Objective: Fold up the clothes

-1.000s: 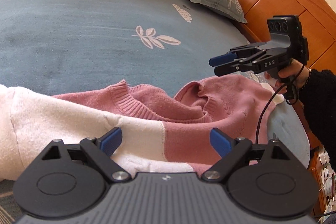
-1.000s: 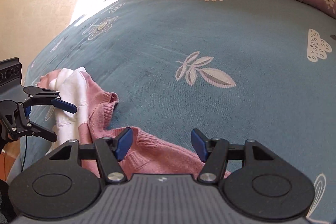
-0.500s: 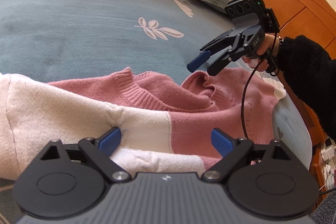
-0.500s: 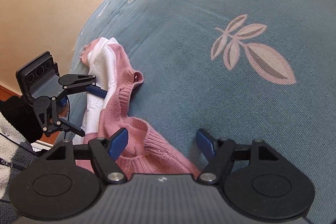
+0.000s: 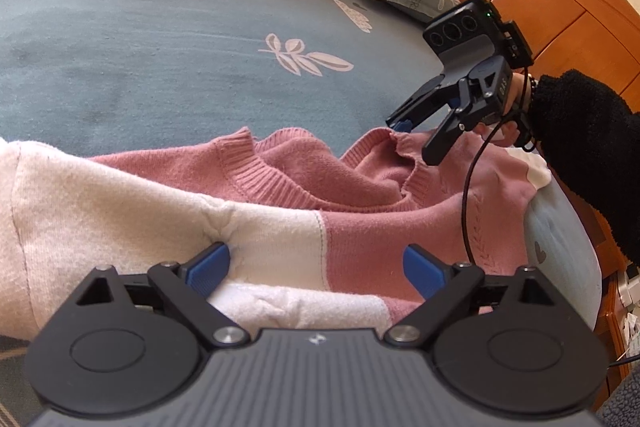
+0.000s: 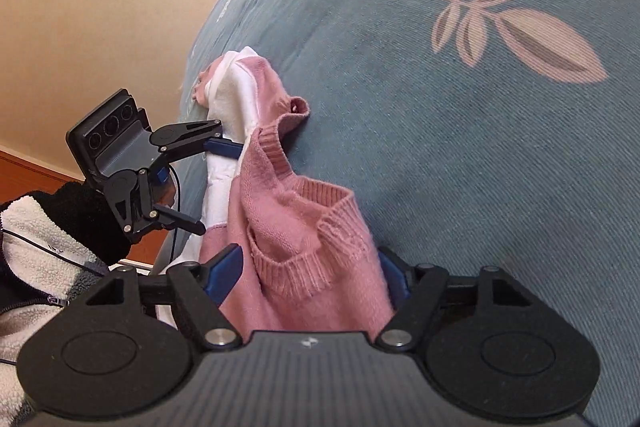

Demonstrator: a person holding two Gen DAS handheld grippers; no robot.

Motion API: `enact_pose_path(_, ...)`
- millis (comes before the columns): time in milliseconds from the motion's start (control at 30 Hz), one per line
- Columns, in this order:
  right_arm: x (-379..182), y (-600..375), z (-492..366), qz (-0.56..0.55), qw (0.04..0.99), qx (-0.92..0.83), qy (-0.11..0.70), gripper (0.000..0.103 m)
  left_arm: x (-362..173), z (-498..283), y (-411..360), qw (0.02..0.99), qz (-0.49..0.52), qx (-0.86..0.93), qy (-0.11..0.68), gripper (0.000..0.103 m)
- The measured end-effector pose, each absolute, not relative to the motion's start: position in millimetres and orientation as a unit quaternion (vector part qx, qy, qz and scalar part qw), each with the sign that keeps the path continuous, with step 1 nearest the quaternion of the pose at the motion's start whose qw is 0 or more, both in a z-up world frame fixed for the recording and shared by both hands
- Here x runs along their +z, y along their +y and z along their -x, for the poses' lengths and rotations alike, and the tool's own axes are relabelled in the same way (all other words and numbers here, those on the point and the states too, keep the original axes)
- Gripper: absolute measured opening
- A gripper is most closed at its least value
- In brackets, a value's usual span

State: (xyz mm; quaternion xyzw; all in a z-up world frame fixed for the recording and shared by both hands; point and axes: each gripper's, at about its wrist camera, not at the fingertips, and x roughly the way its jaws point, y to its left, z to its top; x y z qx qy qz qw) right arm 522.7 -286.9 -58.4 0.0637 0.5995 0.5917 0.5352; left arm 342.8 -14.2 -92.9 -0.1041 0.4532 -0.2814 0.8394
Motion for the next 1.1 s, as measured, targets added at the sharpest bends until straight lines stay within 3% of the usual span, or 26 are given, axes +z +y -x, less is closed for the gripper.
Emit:
enact_pose_path(100, -55.0, -277.0, -520.8, -0.044, 0.534, 0.59, 0.604, 0.073, -93.0, -342.4, -12.4, 0.839, 0.107, -0.283, 0.452, 0.094)
enact_pose_path(200, -54.4, -297.2, -515.5, -0.027, 0.541, 0.566, 0.621, 0.062, -94.2, -340.6, -11.6, 0.841, 0.108, -0.284, 0.448, 0.094)
enact_pose_path(267, -60.7, -313.8, -515.0, -0.042, 0.557, 0.545, 0.626, 0.036, -94.4, -338.8, -13.2, 0.843, 0.104, -0.284, 0.445, 0.094)
enact_pose_path(367, -68.2, -317.0, -513.9, -0.058, 0.575, 0.533, 0.617, 0.018, -94.0, -337.4, -15.1, 0.845, 0.097, -0.283, 0.444, 0.095)
enact_pose_path(433, -65.5, -309.0, -509.5, -0.039, 0.589, 0.534, 0.605, 0.012, -93.4, -337.5, -14.2, 0.844, 0.098, -0.283, 0.444, 0.095)
enact_pose_path(633, -34.3, -296.0, -472.8, 0.077, 0.651, 0.523, 0.544, 0.013, -88.7, -337.9, -14.6, 0.845, 0.103, -0.278, 0.446, 0.095)
enact_pose_path(900, 14.3, -334.5, -487.0, 0.06, 0.755, 0.451, 0.471, 0.012, -62.8, -330.7, -9.1, 0.858, 0.092, -0.27, 0.427, 0.095)
enact_pose_path(1000, 12.3, -345.7, -499.4, 0.053, 0.774, 0.409, 0.482, 0.012, -56.1, -328.1, -4.8, 0.862, 0.096, -0.265, 0.42, 0.095)
enact_pose_path(1100, -11.0, -342.8, -503.9, 0.074, 0.774, 0.357, 0.517, 0.019, -54.6, -326.2, -2.1, 0.863, 0.098, -0.261, 0.421, 0.095)
